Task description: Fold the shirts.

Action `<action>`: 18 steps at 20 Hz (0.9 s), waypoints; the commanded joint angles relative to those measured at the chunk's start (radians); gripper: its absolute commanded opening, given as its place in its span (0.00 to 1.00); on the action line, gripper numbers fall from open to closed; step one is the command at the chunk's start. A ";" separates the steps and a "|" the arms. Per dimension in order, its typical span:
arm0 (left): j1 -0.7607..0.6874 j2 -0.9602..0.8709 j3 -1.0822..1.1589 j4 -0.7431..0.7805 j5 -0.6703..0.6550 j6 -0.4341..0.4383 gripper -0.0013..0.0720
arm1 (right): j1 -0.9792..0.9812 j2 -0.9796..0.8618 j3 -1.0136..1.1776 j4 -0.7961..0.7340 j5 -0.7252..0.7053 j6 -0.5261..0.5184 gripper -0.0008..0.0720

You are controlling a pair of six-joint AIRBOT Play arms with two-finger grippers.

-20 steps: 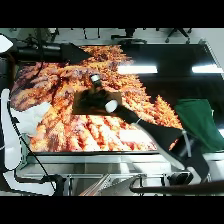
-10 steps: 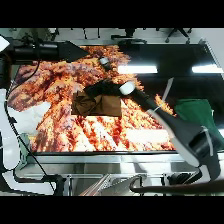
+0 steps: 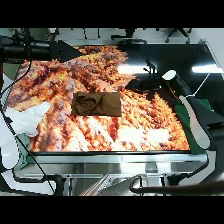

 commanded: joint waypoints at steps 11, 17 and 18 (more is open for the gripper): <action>-0.013 -0.001 0.002 0.001 -0.001 -0.002 0.04 | 0.176 -0.236 -0.037 0.245 -0.087 -0.154 0.63; -0.013 -0.001 0.002 0.001 -0.006 -0.002 0.04 | 0.178 -0.070 0.085 0.168 -0.011 -0.177 0.04; -0.013 -0.001 0.002 0.001 -0.013 -0.002 0.04 | 0.169 -0.012 0.121 0.089 -0.010 -0.131 0.04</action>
